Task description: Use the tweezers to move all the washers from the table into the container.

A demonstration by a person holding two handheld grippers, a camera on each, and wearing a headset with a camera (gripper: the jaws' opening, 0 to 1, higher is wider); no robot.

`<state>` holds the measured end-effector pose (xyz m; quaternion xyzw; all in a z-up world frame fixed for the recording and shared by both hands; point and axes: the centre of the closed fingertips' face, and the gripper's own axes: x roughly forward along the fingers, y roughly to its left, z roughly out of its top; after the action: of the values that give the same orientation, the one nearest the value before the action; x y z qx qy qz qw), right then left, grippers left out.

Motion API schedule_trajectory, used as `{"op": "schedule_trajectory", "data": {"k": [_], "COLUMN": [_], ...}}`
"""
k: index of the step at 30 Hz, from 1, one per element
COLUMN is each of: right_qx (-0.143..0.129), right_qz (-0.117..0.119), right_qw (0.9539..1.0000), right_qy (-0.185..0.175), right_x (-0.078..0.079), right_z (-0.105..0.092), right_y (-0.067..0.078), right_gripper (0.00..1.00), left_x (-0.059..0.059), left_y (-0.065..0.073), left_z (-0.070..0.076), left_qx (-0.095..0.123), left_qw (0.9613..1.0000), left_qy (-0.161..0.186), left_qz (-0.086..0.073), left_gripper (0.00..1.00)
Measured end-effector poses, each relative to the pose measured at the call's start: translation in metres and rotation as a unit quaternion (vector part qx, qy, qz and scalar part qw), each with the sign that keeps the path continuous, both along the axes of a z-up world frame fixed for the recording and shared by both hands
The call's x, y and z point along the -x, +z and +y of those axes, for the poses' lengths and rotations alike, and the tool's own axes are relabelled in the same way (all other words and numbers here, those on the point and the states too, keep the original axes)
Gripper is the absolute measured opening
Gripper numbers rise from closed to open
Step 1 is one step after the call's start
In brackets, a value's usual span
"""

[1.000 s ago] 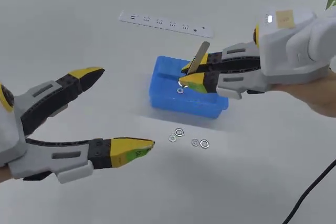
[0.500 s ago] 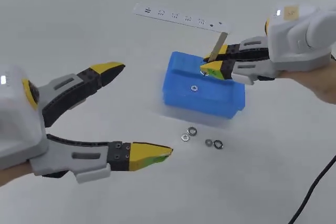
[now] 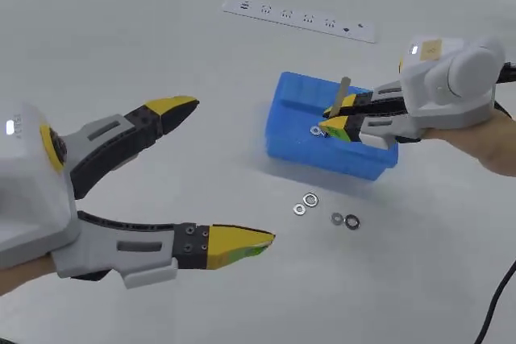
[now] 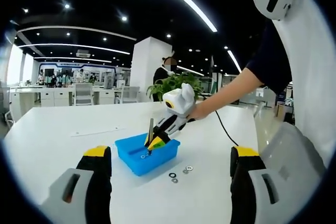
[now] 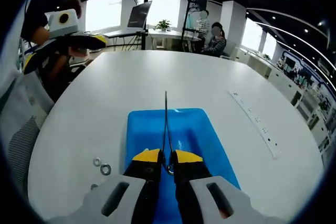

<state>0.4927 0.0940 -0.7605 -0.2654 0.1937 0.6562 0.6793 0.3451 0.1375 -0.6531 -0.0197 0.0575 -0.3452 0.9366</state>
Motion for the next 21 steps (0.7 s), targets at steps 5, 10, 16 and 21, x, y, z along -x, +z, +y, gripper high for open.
{"op": "schedule_trajectory", "data": {"k": [5,10,16,21], "right_qx": [-0.004,-0.002,-0.007,-0.008], "right_qz": [0.007,0.009,0.012,0.013], "right_qw": [1.0000,0.9999,0.9999,0.9999], "right_qy": [0.000,0.005,0.000,-0.001], "right_x": [0.0018,0.0059,0.0052,0.0065], "right_z": [0.0010,0.0019,0.0036,0.0016], "right_y": [-0.0028,-0.0087,-0.0075,-0.0042], "right_gripper": [0.10,0.10,0.10,0.11], "left_x": [0.0006,0.0032,0.0054,0.0041], "left_y": [-0.0021,-0.0043,-0.0017,-0.0010], "left_z": [0.0010,-0.0004,-0.0012,0.0007], "left_qx": [-0.001,-0.002,0.004,0.013], "left_qw": [1.0000,0.9999,0.9999,0.9998], "left_qy": [0.003,-0.001,0.002,0.010], "left_qz": [0.008,0.014,0.014,0.015], "left_gripper": [0.99,0.99,0.99,0.99]}}
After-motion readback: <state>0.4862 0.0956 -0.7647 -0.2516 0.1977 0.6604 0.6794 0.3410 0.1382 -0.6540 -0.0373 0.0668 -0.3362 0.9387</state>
